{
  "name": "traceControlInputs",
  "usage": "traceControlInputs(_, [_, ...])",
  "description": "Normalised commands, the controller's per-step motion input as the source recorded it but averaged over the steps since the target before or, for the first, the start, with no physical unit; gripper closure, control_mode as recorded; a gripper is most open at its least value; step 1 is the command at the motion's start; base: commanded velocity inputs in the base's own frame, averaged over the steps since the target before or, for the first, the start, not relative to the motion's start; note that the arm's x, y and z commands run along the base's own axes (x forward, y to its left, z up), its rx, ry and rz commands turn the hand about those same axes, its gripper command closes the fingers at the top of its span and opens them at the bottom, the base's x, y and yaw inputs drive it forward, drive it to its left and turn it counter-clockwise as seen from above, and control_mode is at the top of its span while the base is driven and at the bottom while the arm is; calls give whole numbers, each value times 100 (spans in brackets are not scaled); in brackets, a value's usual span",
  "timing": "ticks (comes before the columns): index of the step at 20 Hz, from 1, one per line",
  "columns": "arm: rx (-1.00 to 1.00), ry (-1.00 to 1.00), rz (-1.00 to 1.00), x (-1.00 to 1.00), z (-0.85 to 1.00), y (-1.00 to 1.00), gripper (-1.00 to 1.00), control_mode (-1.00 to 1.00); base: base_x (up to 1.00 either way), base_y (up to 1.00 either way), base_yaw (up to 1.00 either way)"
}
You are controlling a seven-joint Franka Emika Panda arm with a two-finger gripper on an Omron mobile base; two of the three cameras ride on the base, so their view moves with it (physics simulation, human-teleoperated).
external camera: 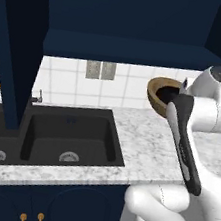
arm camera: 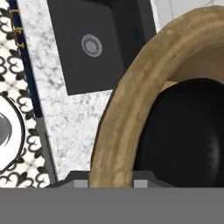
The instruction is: Pick up the bowls on the counter and stack them on top of one another in the open cabinet. Place the smaller bowl on top of the larger bowl.
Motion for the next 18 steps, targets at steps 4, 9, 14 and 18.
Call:
traceControlInputs(4, [0, -16, 37, -52, 100, 13, 100, -100, 0, 0, 0])
traceControlInputs(9, [0, -31, 25, -8, 100, 1, 100, -100, 0, 0, 0])
traceControlInputs(14, [-4, -16, 3, 82, 30, 0, 100, -100, 0, 0, 0])
traceControlInputs(18, [-4, 0, 0, 100, 1, 0, 100, -100, 0, 0, 0])
